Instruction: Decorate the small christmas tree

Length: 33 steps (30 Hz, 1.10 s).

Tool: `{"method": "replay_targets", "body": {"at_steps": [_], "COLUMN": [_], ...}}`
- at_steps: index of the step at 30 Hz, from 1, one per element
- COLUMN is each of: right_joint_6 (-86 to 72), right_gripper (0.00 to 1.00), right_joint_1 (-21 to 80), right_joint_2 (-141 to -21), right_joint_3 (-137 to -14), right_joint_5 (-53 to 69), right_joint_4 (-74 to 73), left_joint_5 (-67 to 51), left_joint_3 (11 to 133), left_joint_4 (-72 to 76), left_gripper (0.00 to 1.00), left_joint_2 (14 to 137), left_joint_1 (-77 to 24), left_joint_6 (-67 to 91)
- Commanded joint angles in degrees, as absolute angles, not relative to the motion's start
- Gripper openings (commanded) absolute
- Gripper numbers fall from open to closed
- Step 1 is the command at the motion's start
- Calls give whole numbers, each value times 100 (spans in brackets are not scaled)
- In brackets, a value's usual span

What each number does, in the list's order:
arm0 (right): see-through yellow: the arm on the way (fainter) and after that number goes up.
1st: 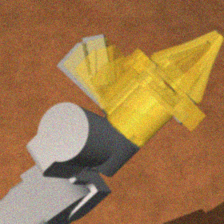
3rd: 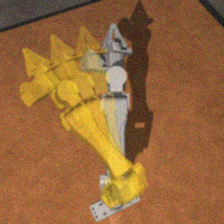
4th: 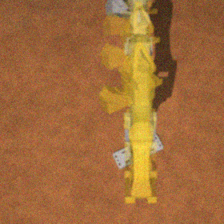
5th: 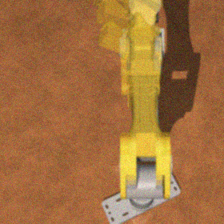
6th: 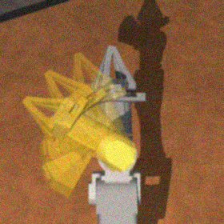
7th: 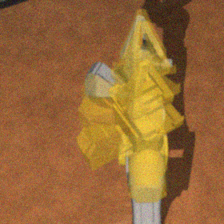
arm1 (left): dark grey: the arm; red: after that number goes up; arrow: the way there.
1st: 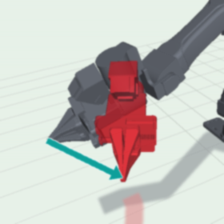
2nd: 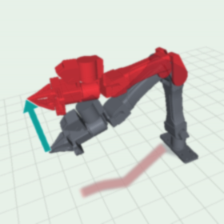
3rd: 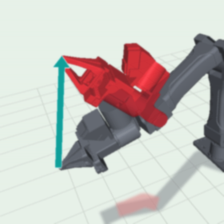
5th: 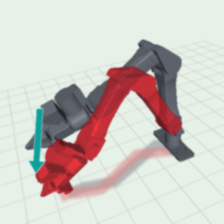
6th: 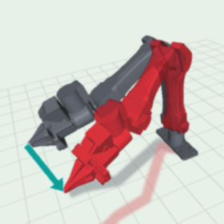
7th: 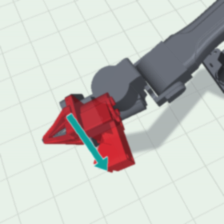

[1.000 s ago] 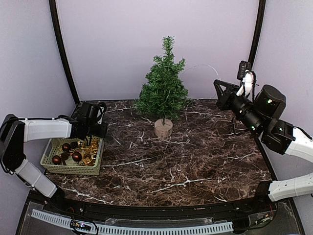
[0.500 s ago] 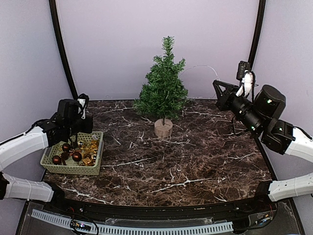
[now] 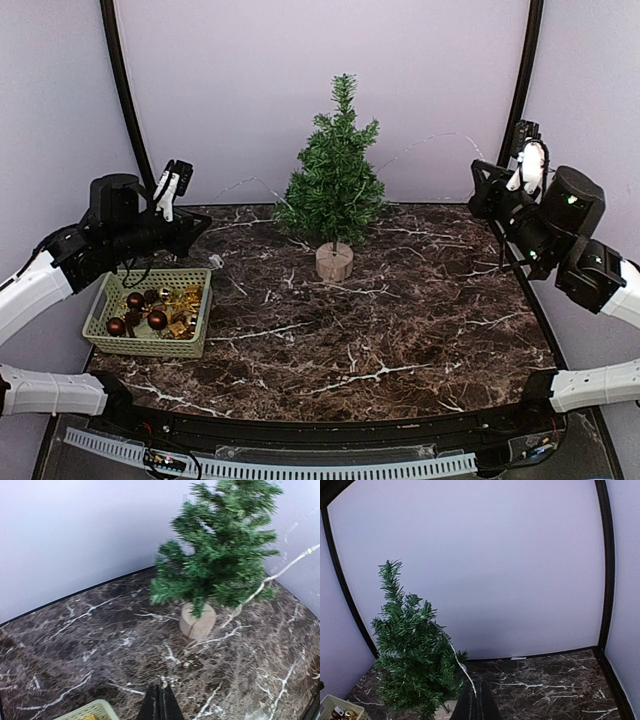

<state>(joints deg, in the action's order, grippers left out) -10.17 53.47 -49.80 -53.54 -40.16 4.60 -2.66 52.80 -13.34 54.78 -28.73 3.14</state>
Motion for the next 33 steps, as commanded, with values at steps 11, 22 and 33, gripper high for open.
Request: {"method": "replay_targets", "body": {"at_steps": [11, 22, 33], "right_joint_6": [-207, -211, -468], "right_gripper": [0, 0, 0], "right_joint_1": [5350, 5348, 5346], "right_joint_2": [-4216, -3821, -4287], "right_joint_3": [-6746, -6751, -6674], "right_joint_5": [-4930, -3619, -3996], "right_joint_4": [-711, -825, -925], "left_joint_5": [-1709, -2019, -1344], "left_joint_3": [6234, 5748, 5237], "left_joint_4": [-200, 76, -513], "left_gripper": [1, 3, 4], "left_joint_2": [6804, 5968, 4928], "left_joint_1": [-3896, -3894, -3900], "left_joint_6": [-121, 252, 470]}}
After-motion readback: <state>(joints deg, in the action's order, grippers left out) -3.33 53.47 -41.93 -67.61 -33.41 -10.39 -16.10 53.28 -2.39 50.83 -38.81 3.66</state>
